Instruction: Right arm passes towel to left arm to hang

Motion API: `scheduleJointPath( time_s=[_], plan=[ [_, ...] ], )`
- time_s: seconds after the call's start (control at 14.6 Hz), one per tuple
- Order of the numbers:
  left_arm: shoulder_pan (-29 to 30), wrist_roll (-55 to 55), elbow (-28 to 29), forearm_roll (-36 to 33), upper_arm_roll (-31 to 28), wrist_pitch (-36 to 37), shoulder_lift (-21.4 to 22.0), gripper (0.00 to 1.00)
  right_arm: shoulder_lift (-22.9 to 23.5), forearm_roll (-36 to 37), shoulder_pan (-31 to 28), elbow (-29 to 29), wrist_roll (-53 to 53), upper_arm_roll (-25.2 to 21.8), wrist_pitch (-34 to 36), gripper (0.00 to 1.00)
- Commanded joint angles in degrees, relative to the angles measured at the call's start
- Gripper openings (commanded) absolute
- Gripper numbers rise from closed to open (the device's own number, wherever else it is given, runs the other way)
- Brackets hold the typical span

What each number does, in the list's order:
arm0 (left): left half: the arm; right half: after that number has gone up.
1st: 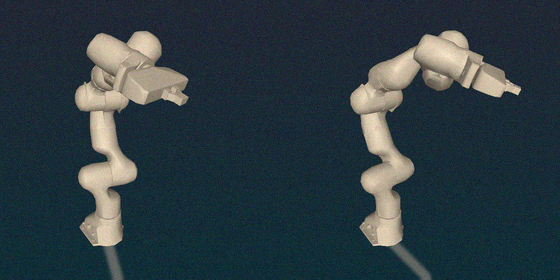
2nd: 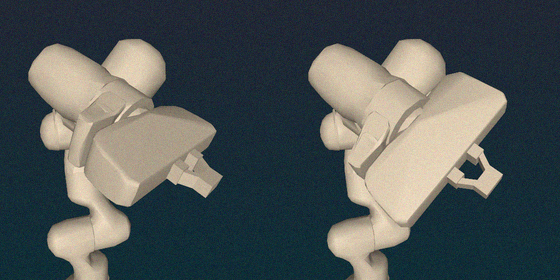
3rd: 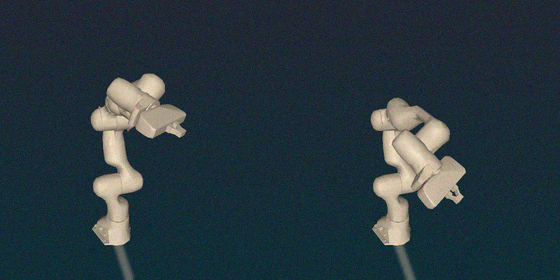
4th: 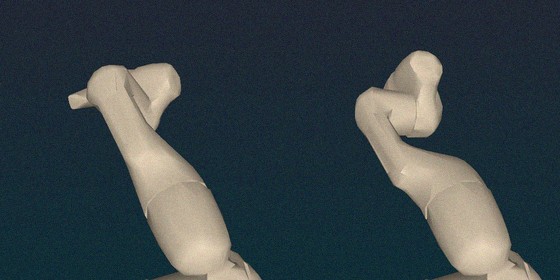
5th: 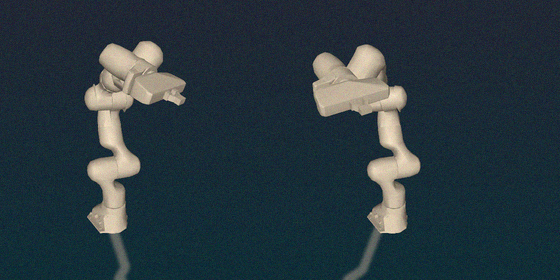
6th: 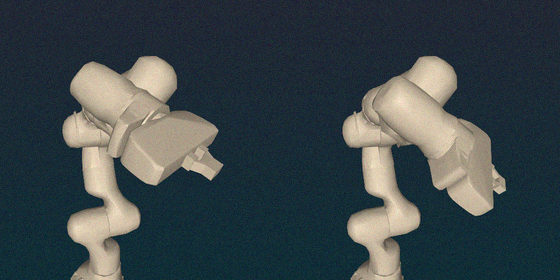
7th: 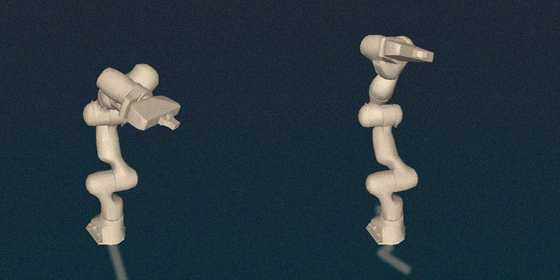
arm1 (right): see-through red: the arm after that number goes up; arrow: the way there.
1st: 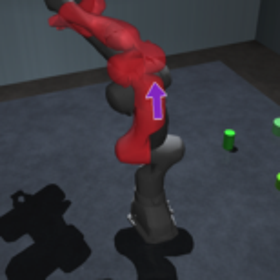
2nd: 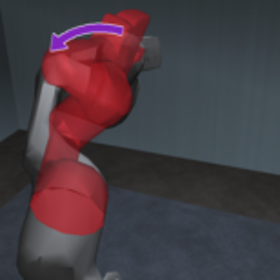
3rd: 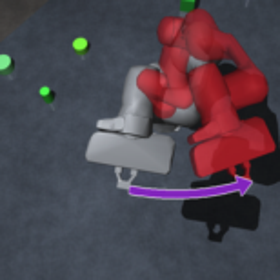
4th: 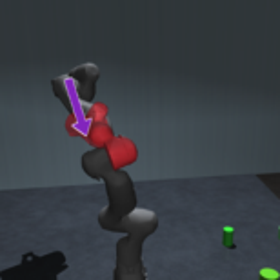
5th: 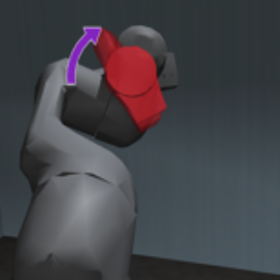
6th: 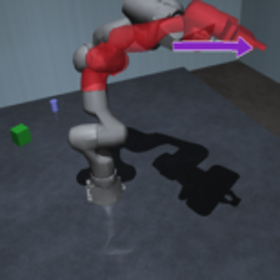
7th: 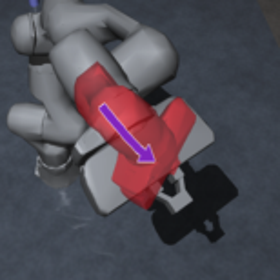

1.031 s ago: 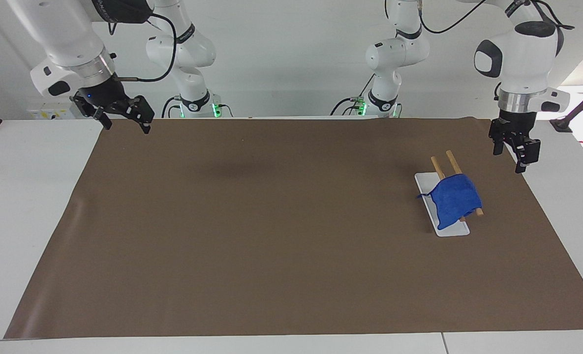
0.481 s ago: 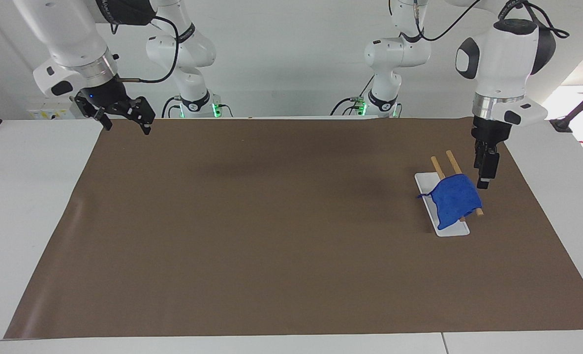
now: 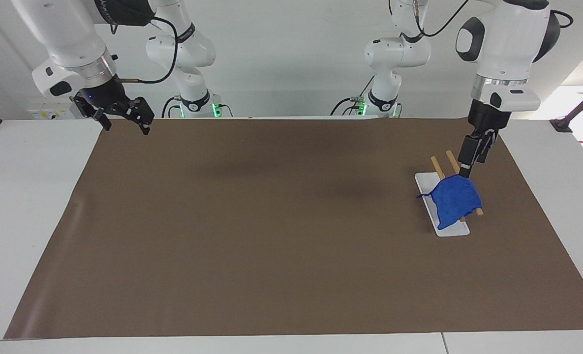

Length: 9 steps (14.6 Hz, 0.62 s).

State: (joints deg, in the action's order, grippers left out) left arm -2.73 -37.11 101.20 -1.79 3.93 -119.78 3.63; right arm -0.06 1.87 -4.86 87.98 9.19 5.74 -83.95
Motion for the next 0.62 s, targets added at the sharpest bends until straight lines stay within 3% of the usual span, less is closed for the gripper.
scheduleJointPath(
  time_s=[0.0, 0.34, 0.55],
  plan=[
    [0.01, 9.48, -6.71, 1.61, -0.76, 7.52, -2.83, 1.0, -1.35, 0.06, -0.59, 1.76, 0.12, 0.41, -0.86, 1.0],
    [3.07, 28.62, -10.14, 4.34, -1.2, 23.41, -2.31, 1.0, -1.17, 1.29, -0.07, 1.59, -0.14, -0.11, -1.57, 1.0],
    [4.83, 39.9, -10.32, 4.51, -1.12, 32.22, -1.43, 1.0, -1.0, 1.47, 4.5, 1.67, -0.14, -4.41, -2.1, 1.0]
  ],
)
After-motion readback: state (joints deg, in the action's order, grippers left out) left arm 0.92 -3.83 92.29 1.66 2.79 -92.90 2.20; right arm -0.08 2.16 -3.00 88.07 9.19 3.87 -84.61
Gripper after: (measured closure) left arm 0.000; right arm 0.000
